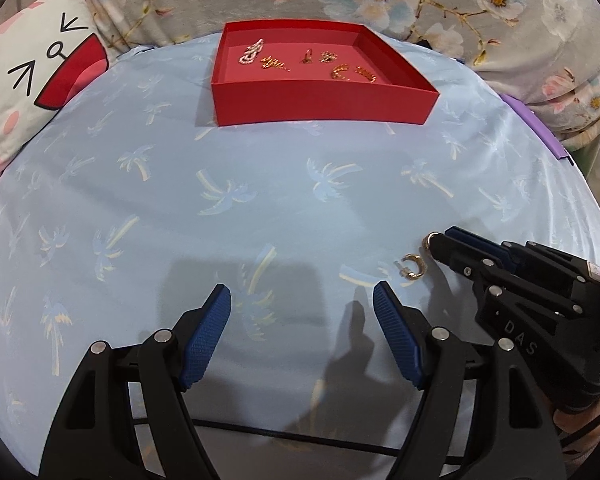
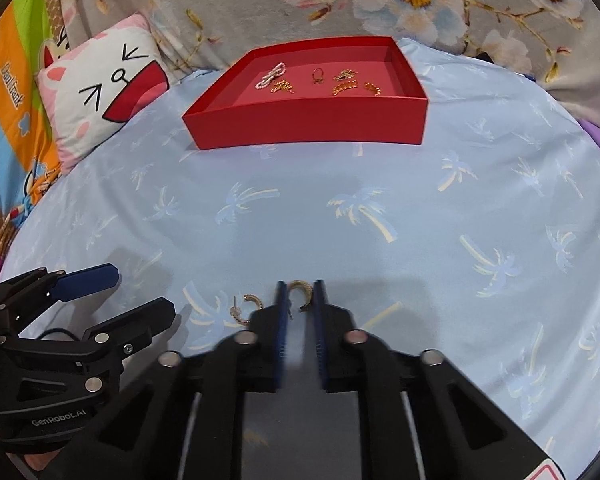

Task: Organize jewelry
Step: 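Grasp a gold hoop earring with the right gripper and another with the left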

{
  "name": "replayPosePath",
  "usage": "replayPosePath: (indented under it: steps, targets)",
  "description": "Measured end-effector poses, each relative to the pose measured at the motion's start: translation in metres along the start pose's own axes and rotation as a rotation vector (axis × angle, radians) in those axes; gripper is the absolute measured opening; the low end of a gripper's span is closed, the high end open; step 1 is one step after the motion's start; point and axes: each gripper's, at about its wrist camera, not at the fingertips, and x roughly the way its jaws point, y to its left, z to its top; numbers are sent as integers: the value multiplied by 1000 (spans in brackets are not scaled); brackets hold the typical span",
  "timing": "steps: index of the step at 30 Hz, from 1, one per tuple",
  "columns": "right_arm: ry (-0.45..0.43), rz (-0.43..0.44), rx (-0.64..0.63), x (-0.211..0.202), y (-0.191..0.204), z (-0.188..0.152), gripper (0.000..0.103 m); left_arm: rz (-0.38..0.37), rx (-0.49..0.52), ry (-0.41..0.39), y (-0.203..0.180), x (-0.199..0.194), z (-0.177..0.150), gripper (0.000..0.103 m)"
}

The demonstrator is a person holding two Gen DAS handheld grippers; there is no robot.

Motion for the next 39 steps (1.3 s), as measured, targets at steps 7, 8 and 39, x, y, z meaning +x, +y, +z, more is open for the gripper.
replayPosePath:
  steps: [7,8,39]
  targets:
    - [15,12,32,-8,-17,-2,3,-37,49,4,-24,5,2,71]
    - [17,13,32,-8,-18,-3,4,-39,47,9,-25,7,2,71]
    - [-52,22,113,-39,-45,-6,3,-15,131,-10,-65,27,11,20]
